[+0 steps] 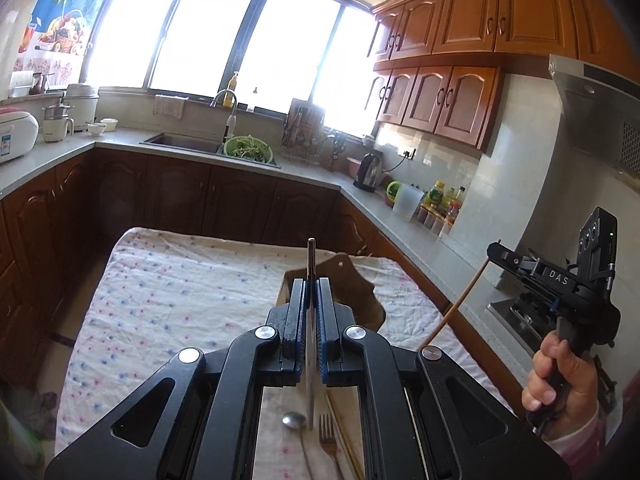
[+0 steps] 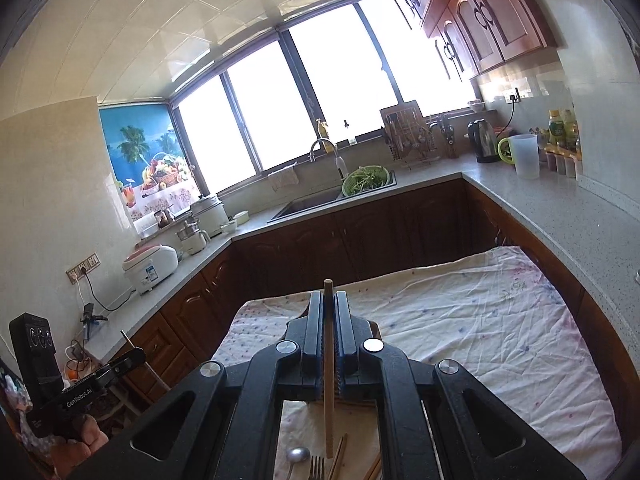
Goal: Organize utensils
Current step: 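Lift both chopsticks into the wooden holder and open both tools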
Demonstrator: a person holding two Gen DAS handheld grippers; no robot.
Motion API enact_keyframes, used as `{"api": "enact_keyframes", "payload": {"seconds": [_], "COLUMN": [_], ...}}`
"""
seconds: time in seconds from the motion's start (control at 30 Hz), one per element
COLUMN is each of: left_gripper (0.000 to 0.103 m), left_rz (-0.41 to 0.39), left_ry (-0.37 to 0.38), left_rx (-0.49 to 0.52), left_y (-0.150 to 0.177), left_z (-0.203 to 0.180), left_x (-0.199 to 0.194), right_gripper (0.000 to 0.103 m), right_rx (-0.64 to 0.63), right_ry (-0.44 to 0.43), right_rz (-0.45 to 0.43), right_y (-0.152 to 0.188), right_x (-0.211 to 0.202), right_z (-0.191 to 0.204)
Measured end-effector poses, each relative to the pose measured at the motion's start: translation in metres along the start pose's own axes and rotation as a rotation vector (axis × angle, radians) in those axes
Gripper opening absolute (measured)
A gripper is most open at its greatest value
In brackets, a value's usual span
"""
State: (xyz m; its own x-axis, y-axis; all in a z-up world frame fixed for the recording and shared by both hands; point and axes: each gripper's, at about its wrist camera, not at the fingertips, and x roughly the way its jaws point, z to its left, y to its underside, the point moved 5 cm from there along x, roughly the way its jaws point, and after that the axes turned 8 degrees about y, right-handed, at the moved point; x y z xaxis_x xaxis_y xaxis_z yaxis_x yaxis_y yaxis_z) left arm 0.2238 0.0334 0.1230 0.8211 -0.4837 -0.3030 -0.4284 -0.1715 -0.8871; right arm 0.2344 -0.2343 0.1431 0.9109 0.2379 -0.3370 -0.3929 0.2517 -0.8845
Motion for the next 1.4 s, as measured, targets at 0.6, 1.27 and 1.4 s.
{"api": "enact_keyframes", "payload": {"seconds": [0.6,1.27,1.4], "left_gripper": [0.004,0.004,0.005], "left_rz": [-0.134,-0.026,-0.021], "left_ry": [-0.091,-0.132,-0.14], "left_rx": [-0.008,-0.028,-0.024], "left_y": [-0.069,0.001,0.0], "left_z": [0.025,0.046,0.047], "left_x": [0.108,0.172,0.171], "right_gripper": [0.005,0.005,0.006], "right_rx": [0.063,0.133,0.132], "right_ry": [0.069,0.082,0.084], "right_rz": [-0.072,0.006,0.013], "right_y": [-0.039,0.015,0.015], "right_x": [0.09,0.133,0.135], "right_z": [-0.021,-0.046,-0.044]}}
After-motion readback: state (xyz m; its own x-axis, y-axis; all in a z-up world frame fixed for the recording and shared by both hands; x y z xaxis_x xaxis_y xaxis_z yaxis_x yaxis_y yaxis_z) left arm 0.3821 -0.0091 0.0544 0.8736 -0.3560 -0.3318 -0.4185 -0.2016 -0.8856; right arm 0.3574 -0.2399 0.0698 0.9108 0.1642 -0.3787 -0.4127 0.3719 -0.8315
